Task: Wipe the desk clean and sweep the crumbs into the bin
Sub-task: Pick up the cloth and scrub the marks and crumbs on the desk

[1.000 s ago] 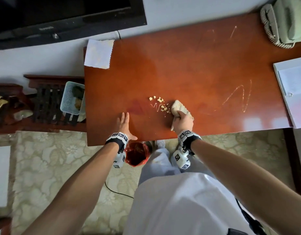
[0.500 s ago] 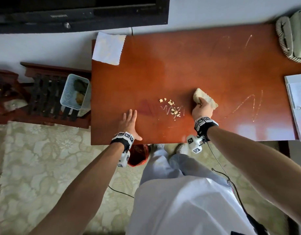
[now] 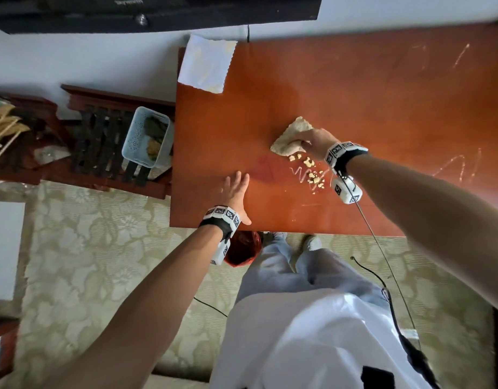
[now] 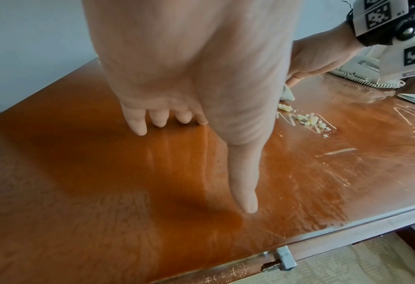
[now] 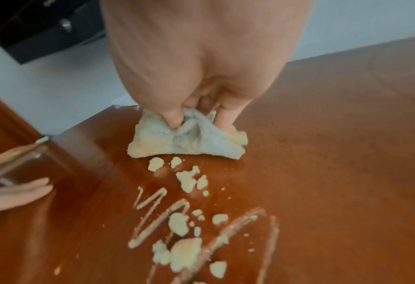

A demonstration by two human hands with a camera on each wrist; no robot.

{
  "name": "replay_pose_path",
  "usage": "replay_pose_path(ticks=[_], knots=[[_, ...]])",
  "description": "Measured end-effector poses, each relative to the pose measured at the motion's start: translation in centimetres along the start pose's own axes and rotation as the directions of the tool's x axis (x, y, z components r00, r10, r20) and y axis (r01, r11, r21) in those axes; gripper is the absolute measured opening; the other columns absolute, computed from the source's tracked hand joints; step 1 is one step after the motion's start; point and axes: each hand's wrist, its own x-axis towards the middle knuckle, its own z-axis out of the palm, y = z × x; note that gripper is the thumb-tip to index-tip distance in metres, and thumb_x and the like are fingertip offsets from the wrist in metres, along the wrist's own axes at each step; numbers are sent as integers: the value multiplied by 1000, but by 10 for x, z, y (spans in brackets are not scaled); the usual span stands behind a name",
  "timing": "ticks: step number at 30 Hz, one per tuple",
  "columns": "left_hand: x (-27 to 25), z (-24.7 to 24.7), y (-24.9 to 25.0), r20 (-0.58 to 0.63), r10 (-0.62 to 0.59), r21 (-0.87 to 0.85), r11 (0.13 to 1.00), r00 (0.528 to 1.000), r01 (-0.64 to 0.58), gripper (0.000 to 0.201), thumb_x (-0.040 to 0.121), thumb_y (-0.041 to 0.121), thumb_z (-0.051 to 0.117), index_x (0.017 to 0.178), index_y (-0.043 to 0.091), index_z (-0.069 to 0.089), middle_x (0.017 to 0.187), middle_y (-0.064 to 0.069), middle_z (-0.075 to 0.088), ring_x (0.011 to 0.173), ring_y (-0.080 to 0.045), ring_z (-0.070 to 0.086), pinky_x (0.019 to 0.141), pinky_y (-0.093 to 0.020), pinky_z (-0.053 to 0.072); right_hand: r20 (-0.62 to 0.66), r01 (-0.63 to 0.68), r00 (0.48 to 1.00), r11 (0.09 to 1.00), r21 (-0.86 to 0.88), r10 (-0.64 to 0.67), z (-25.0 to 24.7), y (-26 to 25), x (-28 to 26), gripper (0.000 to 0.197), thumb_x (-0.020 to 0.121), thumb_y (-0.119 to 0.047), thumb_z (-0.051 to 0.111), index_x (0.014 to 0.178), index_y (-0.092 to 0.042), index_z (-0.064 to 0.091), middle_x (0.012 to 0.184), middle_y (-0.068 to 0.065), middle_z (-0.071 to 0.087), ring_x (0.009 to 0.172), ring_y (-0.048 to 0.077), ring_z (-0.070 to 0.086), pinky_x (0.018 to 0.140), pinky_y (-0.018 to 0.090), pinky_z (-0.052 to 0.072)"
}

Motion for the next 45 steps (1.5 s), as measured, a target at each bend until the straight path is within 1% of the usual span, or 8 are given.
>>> replay_pose_path(ticks=[7,12,14,17,20,27,37,45], knots=[[-8,3,7,-15,-44,-58,997,999,43,137,69,24,94,162,26,-6,169,1,-20,156,-31,-10,126,-53,8,121,11,993,997,-81,-1,10,16,-44,42,100,-19,47,123,-53,59,112,-11,67,80,15,64,77,35,57],[-22,19,27,-60,-105,-148,984,993,95,130,74,23,90,163,23,-4,170,0,-12,157,-28,-5,127,-44,8,155,47,987,998,-47,-39,24,32,-86,39,101,-19,45,122,-46,64,119,-5,70,92,19,66,84,34,53],[-27,25,33,-85,-120,-127,986,989,108,129,74,28,90,163,24,-4,170,0,-10,157,-28,-3,127,-44,7,91,54,994,998,43,-57,24,34,-95,38,100,-13,45,122,-37,67,113,-1,72,89,19,67,82,32,54],[-39,41,47,-115,-135,-118,986,984,121,130,73,35,90,163,26,-4,170,1,-11,157,-30,-3,127,-46,8,-144,25,990,978,208,5,15,45,-106,41,93,-6,49,118,-32,70,103,1,74,83,20,70,71,27,53],[-47,52,54,-94,-153,-122,982,984,141,128,75,36,89,163,25,-4,170,2,-11,156,-31,-4,126,-48,7,-271,-21,959,972,232,86,4,60,-113,37,91,-9,51,116,-28,71,100,6,75,86,26,69,74,26,50],[-40,60,47,20,-224,-147,963,974,225,125,79,35,85,163,25,-7,170,2,-15,157,-26,-7,127,-49,10,-140,-254,956,966,45,258,8,87,-118,34,97,-24,49,129,-30,60,114,15,69,99,37,66,81,36,52],[-30,63,42,83,-212,-86,972,974,219,125,82,35,82,161,25,-14,168,3,-20,157,-27,-6,126,-51,16,-230,-217,941,964,152,248,28,77,-132,34,93,-16,53,121,-27,69,102,13,73,95,36,67,80,33,49],[-32,63,40,63,-191,23,981,980,190,123,81,35,81,160,27,-14,169,5,-18,157,-24,0,124,-51,20,-159,-219,956,961,169,246,33,56,-135,30,93,-24,53,117,-29,70,99,8,74,92,33,67,77,30,49]])
